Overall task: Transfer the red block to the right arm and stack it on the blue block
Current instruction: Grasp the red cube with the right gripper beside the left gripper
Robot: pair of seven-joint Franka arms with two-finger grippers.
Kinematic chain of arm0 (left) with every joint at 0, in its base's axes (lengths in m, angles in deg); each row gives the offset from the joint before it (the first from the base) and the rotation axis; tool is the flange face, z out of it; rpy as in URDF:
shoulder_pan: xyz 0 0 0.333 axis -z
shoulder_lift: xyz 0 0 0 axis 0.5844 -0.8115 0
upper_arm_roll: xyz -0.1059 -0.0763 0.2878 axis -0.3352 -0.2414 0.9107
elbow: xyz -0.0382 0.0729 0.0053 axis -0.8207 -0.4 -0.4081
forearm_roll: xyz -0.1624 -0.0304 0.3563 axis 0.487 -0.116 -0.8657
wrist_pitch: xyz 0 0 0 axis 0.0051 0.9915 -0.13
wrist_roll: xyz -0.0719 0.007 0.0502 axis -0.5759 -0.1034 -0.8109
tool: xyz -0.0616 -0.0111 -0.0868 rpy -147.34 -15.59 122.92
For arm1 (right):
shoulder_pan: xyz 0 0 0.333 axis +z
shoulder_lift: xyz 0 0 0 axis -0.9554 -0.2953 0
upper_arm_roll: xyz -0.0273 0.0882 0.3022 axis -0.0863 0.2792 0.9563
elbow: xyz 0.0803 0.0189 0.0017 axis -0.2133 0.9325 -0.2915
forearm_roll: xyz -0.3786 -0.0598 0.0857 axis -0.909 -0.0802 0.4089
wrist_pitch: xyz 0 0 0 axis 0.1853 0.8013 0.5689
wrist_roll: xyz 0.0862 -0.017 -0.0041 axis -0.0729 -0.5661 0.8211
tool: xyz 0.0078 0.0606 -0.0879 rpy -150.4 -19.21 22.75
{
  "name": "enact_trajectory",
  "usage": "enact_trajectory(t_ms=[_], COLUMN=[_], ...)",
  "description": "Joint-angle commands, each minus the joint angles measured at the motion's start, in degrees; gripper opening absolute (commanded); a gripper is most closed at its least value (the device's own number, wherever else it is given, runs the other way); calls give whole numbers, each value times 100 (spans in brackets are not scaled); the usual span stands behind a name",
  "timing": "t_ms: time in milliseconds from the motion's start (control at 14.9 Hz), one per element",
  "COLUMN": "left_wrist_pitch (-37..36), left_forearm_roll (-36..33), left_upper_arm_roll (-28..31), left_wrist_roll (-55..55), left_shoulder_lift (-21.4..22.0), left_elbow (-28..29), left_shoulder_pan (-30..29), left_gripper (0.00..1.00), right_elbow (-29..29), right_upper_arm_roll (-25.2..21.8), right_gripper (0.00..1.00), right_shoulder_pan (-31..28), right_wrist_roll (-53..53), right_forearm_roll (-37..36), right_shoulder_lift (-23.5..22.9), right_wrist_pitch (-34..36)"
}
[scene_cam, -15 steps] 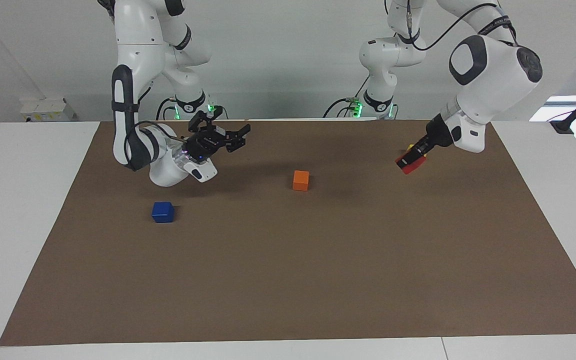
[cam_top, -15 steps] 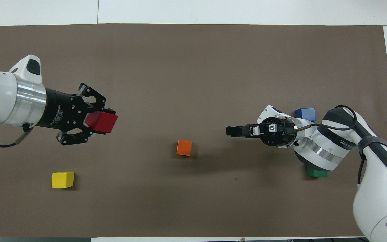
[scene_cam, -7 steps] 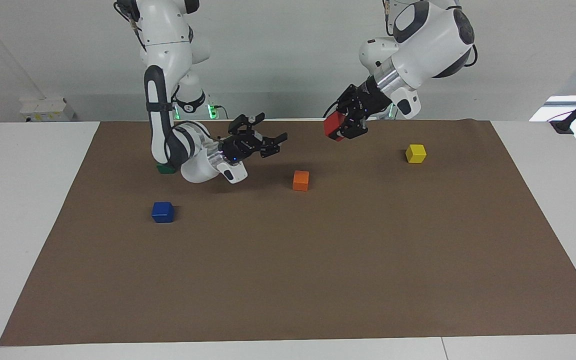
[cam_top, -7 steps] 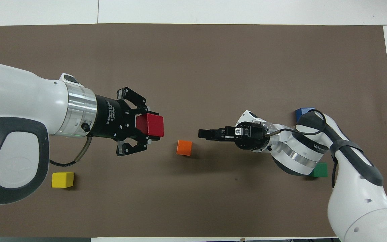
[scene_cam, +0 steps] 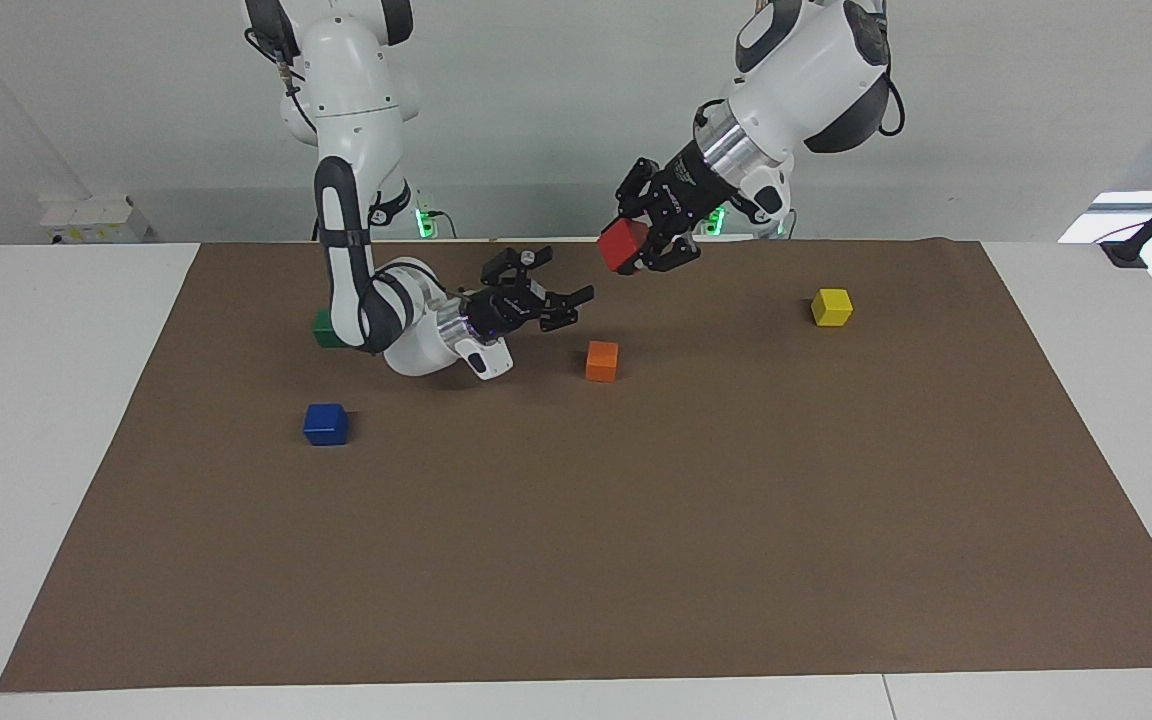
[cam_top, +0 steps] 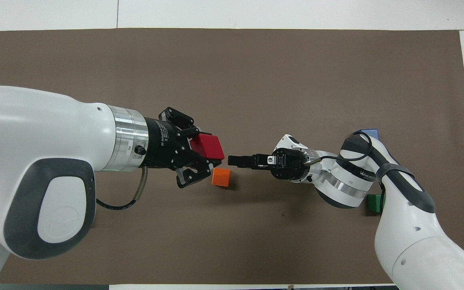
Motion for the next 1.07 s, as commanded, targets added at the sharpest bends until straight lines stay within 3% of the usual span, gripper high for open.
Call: enact_trajectory(t_ms=[0, 335, 670, 1004], left_wrist_pitch=[343, 370, 449, 677], left_forearm_roll=[125, 134, 361, 362], left_upper_arm_roll=[62, 36, 27, 36], left_wrist_roll=[157, 993, 1266, 1258], left_shoulder_lift=[81, 450, 530, 530], left_elbow=[262, 955, 1106, 1141], left_shoulder_pan=[82, 179, 293, 416], left_gripper=[0, 0, 0, 0], right_elbow=[-87, -79, -79, -114], right_upper_arm_roll=[201, 201, 201, 262], right_gripper=[100, 100, 100, 100], right_shoulder_pan=[29, 64, 248, 283], right_wrist_roll=[-751, -2143, -1864, -1775], right_forearm_roll=[276, 223, 460, 591], right_shoulder_lift=[-38, -46, -46, -38], right_wrist_pitch=[-8, 54, -298, -228])
